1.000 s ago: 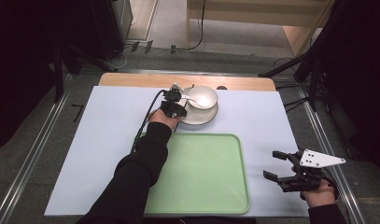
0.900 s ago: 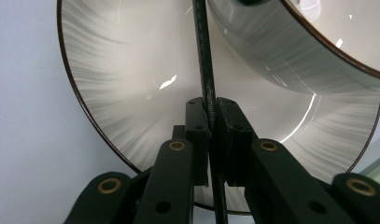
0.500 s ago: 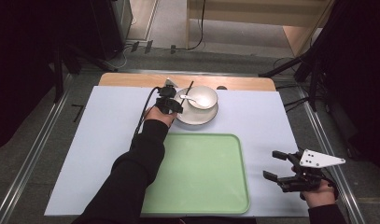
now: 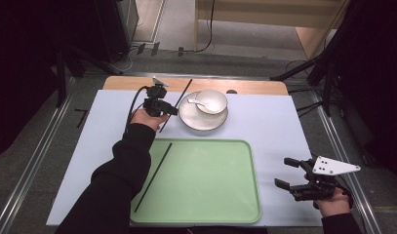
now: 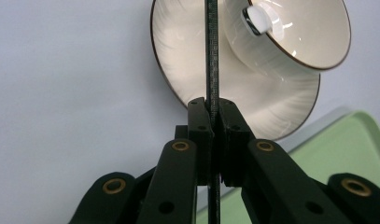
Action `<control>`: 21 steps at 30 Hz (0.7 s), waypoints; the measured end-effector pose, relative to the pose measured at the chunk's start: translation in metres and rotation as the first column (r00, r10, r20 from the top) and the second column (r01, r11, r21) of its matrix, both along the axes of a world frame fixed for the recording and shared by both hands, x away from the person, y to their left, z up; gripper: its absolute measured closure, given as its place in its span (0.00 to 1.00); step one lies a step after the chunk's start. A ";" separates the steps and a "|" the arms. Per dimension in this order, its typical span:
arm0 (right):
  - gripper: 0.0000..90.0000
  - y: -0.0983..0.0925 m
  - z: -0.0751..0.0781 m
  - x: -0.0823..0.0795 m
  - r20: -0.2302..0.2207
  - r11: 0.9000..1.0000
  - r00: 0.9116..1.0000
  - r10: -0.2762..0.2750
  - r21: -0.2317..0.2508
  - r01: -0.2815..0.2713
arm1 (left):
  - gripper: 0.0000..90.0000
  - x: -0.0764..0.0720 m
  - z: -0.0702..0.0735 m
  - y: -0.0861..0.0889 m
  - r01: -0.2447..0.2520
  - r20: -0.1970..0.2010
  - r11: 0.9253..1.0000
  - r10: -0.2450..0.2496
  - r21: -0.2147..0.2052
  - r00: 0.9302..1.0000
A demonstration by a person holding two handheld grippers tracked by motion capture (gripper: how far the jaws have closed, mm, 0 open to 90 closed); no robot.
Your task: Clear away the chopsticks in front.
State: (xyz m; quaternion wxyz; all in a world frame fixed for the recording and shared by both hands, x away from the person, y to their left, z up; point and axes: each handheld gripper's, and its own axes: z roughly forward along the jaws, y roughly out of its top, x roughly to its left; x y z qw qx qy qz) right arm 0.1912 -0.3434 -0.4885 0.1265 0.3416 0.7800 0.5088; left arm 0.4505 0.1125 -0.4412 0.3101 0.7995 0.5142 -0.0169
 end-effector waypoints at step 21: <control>0.19 0.000 -0.001 0.001 -0.002 1.000 1.000 -0.002 -0.010 0.002 | 0.96 -0.075 -0.019 0.054 0.012 0.017 0.999 -0.011 -0.032 1.000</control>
